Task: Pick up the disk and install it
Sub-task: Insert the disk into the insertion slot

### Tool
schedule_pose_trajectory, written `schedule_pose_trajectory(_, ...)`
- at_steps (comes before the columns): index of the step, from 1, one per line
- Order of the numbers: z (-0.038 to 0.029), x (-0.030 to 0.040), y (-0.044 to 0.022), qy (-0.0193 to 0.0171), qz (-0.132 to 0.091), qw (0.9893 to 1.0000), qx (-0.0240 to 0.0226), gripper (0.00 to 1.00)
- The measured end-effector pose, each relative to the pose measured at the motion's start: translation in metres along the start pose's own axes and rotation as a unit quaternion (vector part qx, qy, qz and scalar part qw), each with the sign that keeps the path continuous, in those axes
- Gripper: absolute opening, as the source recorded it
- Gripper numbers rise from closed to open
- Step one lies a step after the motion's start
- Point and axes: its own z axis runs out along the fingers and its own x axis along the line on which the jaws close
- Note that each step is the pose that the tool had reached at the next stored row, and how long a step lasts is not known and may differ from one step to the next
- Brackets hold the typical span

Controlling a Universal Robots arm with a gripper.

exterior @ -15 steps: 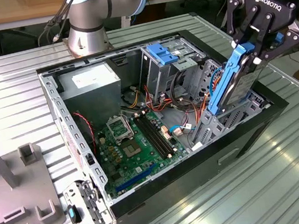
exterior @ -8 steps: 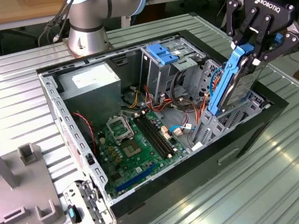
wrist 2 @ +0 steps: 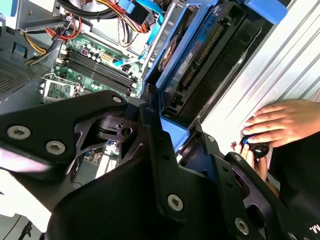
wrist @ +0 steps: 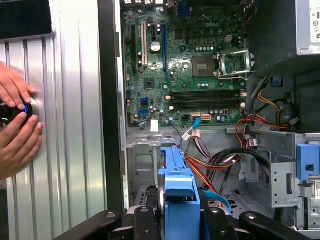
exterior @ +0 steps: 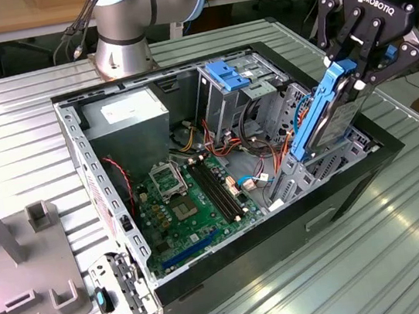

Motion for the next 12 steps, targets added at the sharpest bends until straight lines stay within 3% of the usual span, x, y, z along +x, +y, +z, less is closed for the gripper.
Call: schedule_pose_trajectory(12, -0.0003, 0.0, 0.0, -0.0001, -0.005, 1.0, 0.0, 0.37)
